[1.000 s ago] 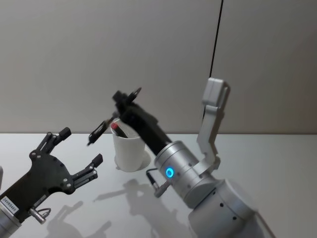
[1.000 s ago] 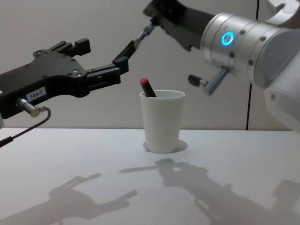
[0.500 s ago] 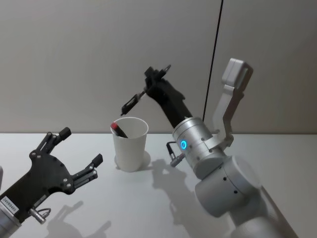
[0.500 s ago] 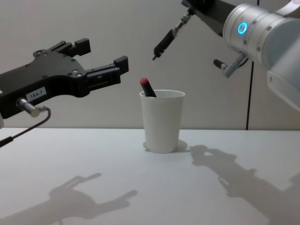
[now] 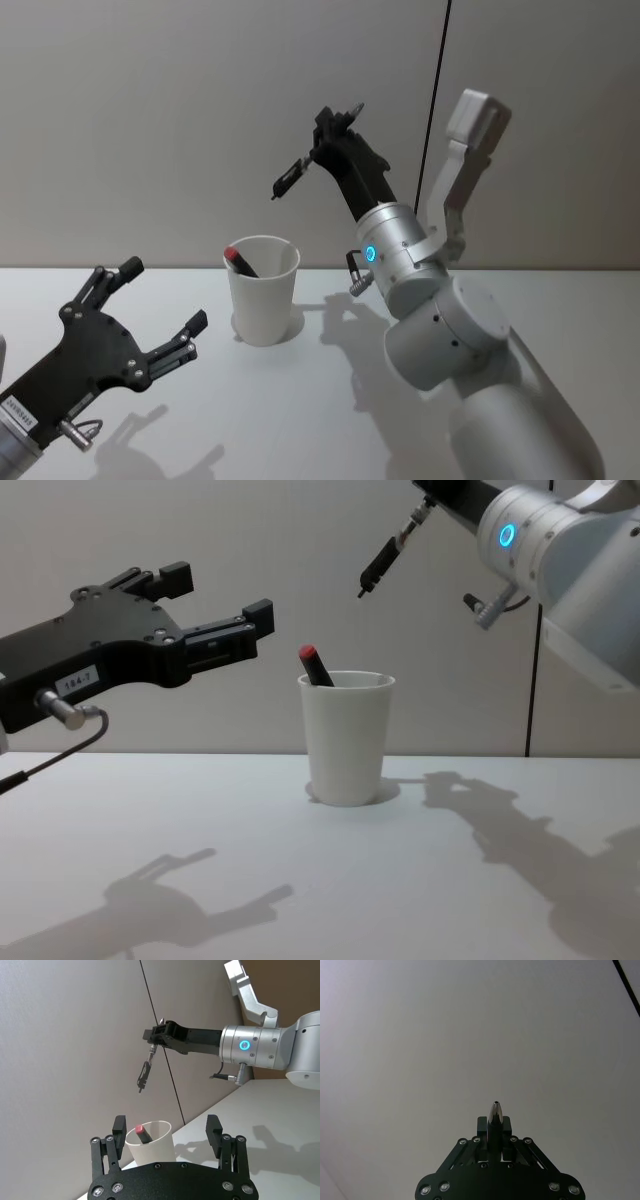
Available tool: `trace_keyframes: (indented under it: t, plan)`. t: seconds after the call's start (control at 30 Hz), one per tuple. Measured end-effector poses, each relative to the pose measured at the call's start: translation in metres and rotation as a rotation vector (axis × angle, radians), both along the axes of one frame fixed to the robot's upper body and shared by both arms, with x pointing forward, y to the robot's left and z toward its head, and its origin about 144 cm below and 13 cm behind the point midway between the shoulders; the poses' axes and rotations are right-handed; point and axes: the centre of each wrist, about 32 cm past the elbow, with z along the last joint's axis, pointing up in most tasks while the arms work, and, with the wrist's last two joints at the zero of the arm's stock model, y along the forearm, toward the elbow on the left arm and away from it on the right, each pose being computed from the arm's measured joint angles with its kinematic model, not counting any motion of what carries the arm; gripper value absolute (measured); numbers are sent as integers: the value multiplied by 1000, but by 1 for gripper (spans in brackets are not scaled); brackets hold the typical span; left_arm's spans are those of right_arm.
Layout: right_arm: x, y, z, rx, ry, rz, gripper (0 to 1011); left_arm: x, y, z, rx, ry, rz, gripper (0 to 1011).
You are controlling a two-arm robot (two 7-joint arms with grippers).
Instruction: Place the pen into the pen holder.
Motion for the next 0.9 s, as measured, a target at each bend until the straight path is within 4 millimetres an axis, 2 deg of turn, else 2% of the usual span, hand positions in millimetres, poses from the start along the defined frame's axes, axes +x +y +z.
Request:
trace_keyframes:
  t: [0.33, 0.9]
  plan:
    - [7, -2, 3, -31, 26, -1, 151, 0, 0, 0, 0, 0, 0, 1000]
    - [5, -3, 5, -108, 116, 76, 151, 0, 0, 0, 0, 0, 0, 1000]
